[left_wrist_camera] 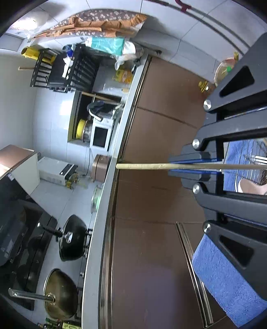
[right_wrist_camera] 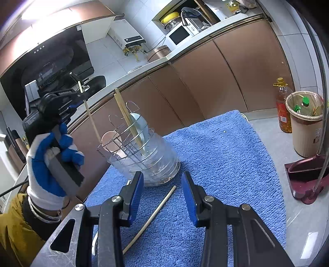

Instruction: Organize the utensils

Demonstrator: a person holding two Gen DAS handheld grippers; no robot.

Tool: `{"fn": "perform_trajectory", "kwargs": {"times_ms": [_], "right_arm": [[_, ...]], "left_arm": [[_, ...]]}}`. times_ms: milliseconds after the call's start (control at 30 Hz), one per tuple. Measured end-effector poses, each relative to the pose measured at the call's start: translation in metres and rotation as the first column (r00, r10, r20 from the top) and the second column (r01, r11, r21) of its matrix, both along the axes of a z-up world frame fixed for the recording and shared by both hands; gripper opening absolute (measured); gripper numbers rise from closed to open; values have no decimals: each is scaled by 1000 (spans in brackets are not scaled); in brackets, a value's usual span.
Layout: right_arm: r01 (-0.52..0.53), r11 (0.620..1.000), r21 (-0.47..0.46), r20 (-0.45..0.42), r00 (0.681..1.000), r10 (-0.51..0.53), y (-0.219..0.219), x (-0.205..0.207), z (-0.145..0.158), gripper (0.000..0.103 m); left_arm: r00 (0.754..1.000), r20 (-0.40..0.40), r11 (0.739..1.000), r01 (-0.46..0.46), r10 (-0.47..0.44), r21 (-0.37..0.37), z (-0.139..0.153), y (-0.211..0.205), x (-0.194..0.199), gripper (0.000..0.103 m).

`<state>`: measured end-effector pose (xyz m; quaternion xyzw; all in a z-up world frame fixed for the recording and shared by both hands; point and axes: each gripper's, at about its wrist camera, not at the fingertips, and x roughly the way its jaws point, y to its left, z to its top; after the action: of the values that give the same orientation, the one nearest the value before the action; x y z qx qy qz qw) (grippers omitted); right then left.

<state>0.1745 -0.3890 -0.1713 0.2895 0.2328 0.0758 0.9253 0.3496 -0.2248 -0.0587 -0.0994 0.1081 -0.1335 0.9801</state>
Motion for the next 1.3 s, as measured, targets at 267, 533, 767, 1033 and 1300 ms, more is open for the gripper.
{"fn": "perform_trajectory", "kwargs": {"times_ms": [267, 533, 767, 1033, 1300], "right_arm": [[-1, 1000, -9, -6, 1000, 1, 1, 2, -2, 37], [7, 1000, -19, -5, 1000, -7, -1, 1, -1, 38], [21, 998, -54, -8, 1000, -22, 1, 0, 4, 41], [44, 994, -101, -24, 999, -46, 9, -17, 17, 45], [30, 987, -158, -38, 999, -37, 37, -43, 37, 47]], "left_arm": [[997, 35, 997, -66, 67, -28, -19, -6, 7, 4], [999, -24, 999, -45, 45, -9, -46, 2, -4, 33], [988, -151, 988, 22, 1, 154, -35, 4, -27, 46], [970, -243, 936, 87, -2, 341, -33, 16, -87, 56], [981, -189, 907, 41, 43, 419, -11, 51, -150, 67]]}}
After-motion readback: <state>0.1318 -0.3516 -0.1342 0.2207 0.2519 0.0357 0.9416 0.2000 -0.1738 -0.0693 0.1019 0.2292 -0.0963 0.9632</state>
